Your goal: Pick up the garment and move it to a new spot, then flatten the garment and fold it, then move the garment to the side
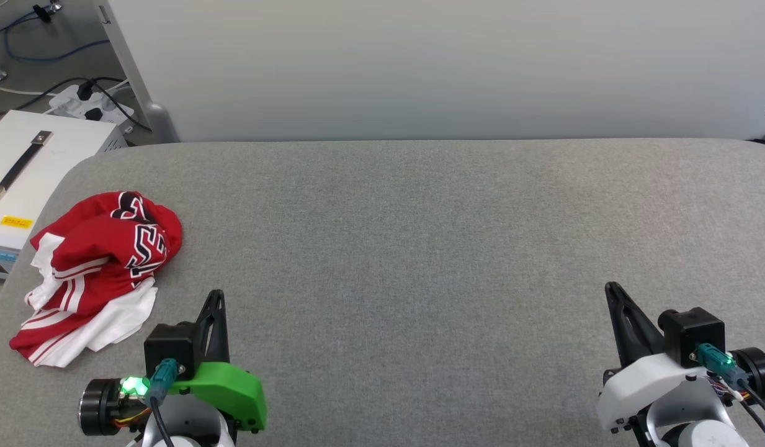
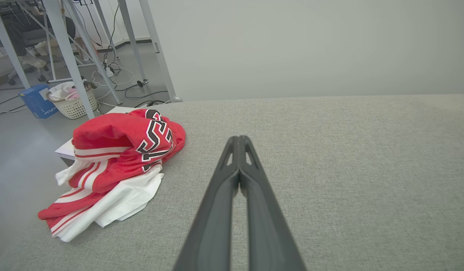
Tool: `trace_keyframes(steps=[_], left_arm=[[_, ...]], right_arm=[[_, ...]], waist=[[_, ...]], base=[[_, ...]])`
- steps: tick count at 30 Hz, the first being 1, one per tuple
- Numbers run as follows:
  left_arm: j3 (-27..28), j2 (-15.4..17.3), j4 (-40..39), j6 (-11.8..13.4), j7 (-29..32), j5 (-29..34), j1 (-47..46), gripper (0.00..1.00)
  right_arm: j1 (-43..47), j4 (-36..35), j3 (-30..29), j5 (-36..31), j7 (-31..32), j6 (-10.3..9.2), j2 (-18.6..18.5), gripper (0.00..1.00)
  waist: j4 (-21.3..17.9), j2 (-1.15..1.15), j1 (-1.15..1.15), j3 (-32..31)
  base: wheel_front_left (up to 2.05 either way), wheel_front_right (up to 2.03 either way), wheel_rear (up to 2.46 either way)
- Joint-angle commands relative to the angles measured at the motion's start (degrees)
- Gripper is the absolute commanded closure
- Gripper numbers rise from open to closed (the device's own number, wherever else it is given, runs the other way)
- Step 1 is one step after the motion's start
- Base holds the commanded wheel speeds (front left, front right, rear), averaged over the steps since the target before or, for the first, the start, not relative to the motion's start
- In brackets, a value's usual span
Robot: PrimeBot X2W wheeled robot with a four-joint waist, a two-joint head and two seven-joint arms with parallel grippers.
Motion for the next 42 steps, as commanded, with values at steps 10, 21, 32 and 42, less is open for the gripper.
trace_keyframes(steps=[10,21,32,42], left_arm=[[0.1,-0.2,-0.1,0.2,0.0,0.6,-1.0,1.00],[0.1,-0.2,-0.1,0.2,0.0,0.6,-1.0,1.00],[0.1,-0.2,-0.1,0.2,0.0,0.6,-1.0,1.00],[0.1,-0.2,-0.1,0.2,0.0,0.6,-1.0,1.00]], right_arm=[[-0.9,0.1,0.0,-0.6,0.2,-0.04,0.0,1.00],[-0.9,0.1,0.0,-0.6,0.2,-0.04,0.0,1.00],[-0.9,0.1,0.0,-0.6,0.2,-0.04,0.0,1.00],[-0.9,0.1,0.0,-0.6,0.2,-0.04,0.0,1.00]], waist=[[0.0,0.00,0.00,0.0],[0.0,0.00,0.00,0.0],[0.0,0.00,0.00,0.0],[0.0,0.00,0.00,0.0]], base=[[0.00,0.00,0.00],[0.00,0.00,0.00],[0.00,0.00,0.00],[0.00,0.00,0.00]])
